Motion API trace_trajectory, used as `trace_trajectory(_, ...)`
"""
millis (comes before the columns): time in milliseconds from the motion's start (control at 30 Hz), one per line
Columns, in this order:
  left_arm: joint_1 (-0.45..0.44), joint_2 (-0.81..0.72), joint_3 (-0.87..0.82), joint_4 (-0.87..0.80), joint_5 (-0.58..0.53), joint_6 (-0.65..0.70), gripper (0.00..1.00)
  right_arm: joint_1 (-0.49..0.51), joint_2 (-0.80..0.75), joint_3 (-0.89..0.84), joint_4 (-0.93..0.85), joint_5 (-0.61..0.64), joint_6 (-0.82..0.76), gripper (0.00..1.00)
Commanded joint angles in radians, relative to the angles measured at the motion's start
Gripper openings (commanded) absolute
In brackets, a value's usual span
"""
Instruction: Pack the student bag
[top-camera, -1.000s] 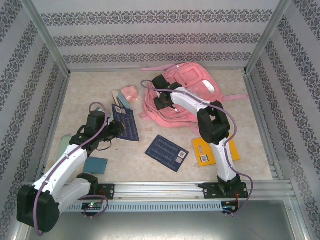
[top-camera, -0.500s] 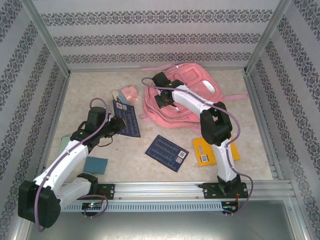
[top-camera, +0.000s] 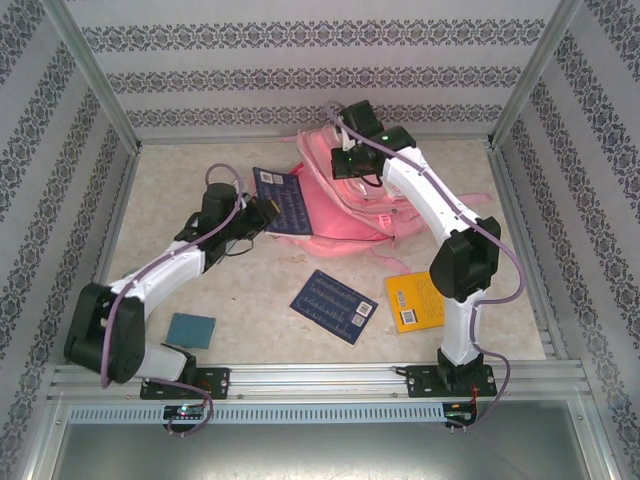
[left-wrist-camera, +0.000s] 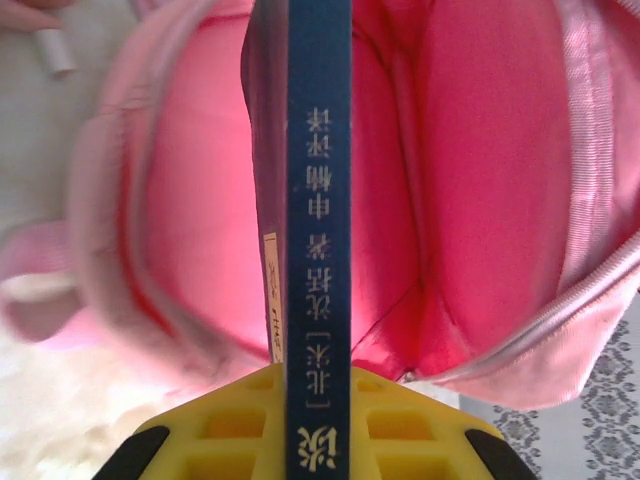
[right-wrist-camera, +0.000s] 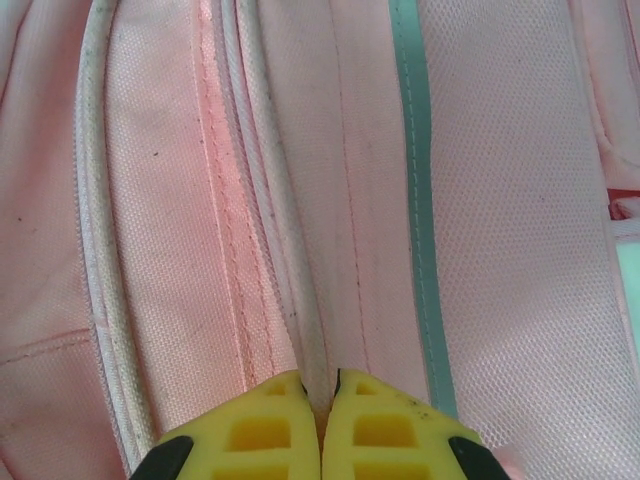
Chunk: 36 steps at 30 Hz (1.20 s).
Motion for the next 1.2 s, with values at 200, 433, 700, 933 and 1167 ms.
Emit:
trace_trajectory(200,-0.132,0.278,0.196,0.380,-0.056,-0.156,0.00,-0.039,-0.051,0.109,0.044,-0.146,0.156,0.00)
trace_trajectory(433,-0.215,0.479,0.356,0.476,-0.133,-0.216,0.00,-0.060,-0.059,0.107,0.076,-0.195,0.210,0.00)
trace_trajectory(700,-0.276,0.665,0.504,0.492,-0.194,-0.266,0.00,-0.072,-0.059,0.107,0.098,-0.257,0.248,0.00)
trace_trajectory(933,-0.330,0.825,0.679,0.365,-0.263,-0.266,0.00,-0.074,-0.054,0.124,0.105,-0.281,0.259,0.00)
trace_trajectory(1167,-0.355,0.904,0.806,0.188,-0.309,-0.231,0.05,-0.078,-0.056,0.112,0.109,-0.282,0.261,0.00)
